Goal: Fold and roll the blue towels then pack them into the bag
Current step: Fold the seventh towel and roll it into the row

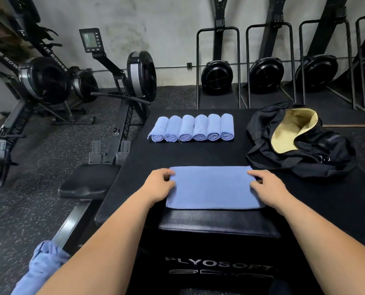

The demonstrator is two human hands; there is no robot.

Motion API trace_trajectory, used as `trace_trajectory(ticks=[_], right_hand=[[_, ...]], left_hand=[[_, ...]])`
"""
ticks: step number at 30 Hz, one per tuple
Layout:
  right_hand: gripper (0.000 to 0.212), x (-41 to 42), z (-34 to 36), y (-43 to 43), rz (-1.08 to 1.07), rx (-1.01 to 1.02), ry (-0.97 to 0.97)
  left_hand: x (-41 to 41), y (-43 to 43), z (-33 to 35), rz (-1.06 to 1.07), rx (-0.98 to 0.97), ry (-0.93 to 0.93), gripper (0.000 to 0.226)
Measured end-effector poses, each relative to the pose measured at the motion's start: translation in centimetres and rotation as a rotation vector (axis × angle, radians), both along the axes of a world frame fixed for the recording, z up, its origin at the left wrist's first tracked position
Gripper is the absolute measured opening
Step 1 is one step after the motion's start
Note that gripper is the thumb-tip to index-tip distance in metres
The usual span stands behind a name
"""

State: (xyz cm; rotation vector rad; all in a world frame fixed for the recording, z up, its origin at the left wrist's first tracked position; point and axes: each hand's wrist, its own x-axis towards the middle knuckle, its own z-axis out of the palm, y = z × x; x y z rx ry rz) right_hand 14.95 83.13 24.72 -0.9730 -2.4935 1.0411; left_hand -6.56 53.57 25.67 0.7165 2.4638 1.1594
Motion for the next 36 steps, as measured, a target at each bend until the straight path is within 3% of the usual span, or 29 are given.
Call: trace_trajectory(ticks=[12,21,27,31,33,36], right_hand=[[0.045,1.0,-1.7,-0.2,-0.111,-0.175,0.205],[0.045,0.4,-1.7,-0.5,-0.11,-0.06,0.15],[0.045,0.0,-3.0,-1.4,-0.129,0.113,0.158],[0.046,-1.7,-2.6,-3.4,-0.232,0.396,-0.031],[0.048,-3.8,-2.0,-5.3,-0.065,0.476,-0.105],[0.064,-6.4,-2.2,-7.4,0.316,0.467,-0.292]], left_hand=[[0.6,-0.8,-1.7,-0.067,0.094,-0.095,0.067],[0.4,-0.6,-1.8,-0.073,-0.004,-0.062,0.072],[1.1,0.2,-2.3,-0.002,-0.119,0.082,0.074],[3.2,1.8,-1.9,-0.005,-0.169,0.444,0.067],[4.3,3.9,-1.8,-0.135,-0.207,0.54,0.062],[4.9,6.4,-2.7,-0.262,-0.398,0.512,0.069]])
